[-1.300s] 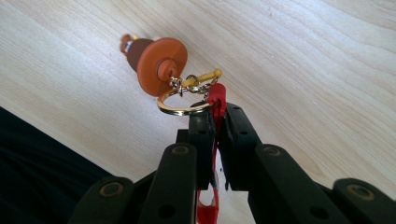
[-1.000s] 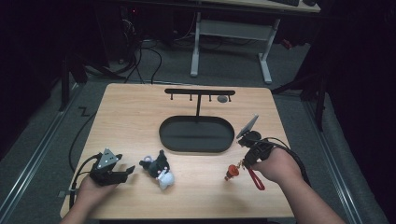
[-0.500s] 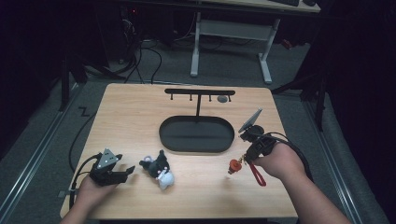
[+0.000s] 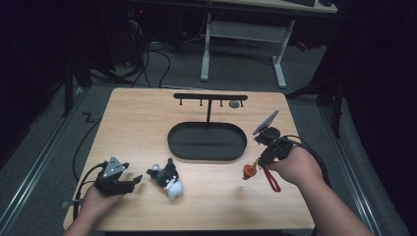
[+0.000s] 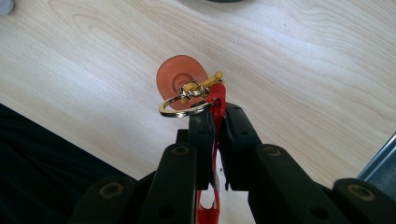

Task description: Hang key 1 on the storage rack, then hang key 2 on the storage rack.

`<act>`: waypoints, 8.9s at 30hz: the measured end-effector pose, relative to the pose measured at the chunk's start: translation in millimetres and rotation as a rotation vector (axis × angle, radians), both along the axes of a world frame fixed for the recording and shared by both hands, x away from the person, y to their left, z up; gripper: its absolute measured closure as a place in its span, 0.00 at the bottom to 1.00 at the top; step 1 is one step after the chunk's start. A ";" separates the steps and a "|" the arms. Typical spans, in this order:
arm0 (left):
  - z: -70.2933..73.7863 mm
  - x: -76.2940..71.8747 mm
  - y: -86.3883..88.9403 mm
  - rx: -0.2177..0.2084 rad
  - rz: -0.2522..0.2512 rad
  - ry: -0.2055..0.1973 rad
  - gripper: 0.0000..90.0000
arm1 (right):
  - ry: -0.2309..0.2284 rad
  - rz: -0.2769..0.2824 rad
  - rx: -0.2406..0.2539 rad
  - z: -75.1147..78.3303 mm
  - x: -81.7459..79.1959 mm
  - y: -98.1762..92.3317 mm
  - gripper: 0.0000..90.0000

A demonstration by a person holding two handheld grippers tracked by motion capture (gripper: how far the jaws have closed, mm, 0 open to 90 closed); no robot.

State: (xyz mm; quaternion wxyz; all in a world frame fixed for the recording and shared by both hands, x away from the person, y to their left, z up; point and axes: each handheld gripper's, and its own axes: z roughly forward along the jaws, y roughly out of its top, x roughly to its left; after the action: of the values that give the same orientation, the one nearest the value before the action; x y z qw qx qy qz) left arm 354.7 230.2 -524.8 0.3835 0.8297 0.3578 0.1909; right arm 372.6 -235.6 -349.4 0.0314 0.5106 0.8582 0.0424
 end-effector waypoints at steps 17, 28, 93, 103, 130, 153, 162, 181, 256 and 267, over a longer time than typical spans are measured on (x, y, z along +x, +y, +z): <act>-0.4 0.1 1.1 -0.001 0.001 0.001 0.33 | -0.039 -0.055 0.026 7.0 29.2 -6.5 0.93; -0.1 0.3 2.8 -0.008 0.004 -0.003 0.33 | -0.060 -0.082 0.029 10.6 57.1 -5.0 0.93; -0.9 3.2 5.5 -0.021 0.003 0.001 0.33 | -0.128 -0.193 0.047 23.6 162.7 12.2 0.93; -0.4 3.2 5.8 -0.020 0.001 0.001 0.33 | -0.154 -0.197 0.040 30.6 167.2 17.6 0.93; -0.8 3.9 6.6 -0.026 0.004 0.001 0.33 | -0.155 -0.229 0.061 0.8 161.6 6.3 0.68; 2.2 0.0 -6.8 -0.035 -0.028 -0.003 0.38 | -0.377 -0.147 0.140 -30.5 41.1 4.8 0.42; 3.4 -2.9 -8.6 -0.074 -0.016 0.015 0.38 | -0.474 -0.093 0.178 -73.6 -5.4 -3.4 0.43; 2.3 -7.2 -18.7 -0.062 0.073 0.050 0.52 | -0.701 -0.138 0.303 -150.4 -79.8 -11.2 0.43; 9.9 -2.4 -42.3 0.008 0.078 -0.091 0.50 | -0.738 -0.138 0.504 -134.0 -128.5 13.6 0.34; 10.7 -2.2 -43.8 -0.004 0.066 -0.095 0.50 | -0.591 -0.093 0.357 -160.5 -124.5 40.8 0.33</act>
State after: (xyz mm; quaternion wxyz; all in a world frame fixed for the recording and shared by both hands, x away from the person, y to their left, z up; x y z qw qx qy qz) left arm 352.5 186.5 -514.1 0.3951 0.8067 0.3670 0.2418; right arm 248.0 -194.8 -509.9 0.1906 0.5124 0.7668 0.3363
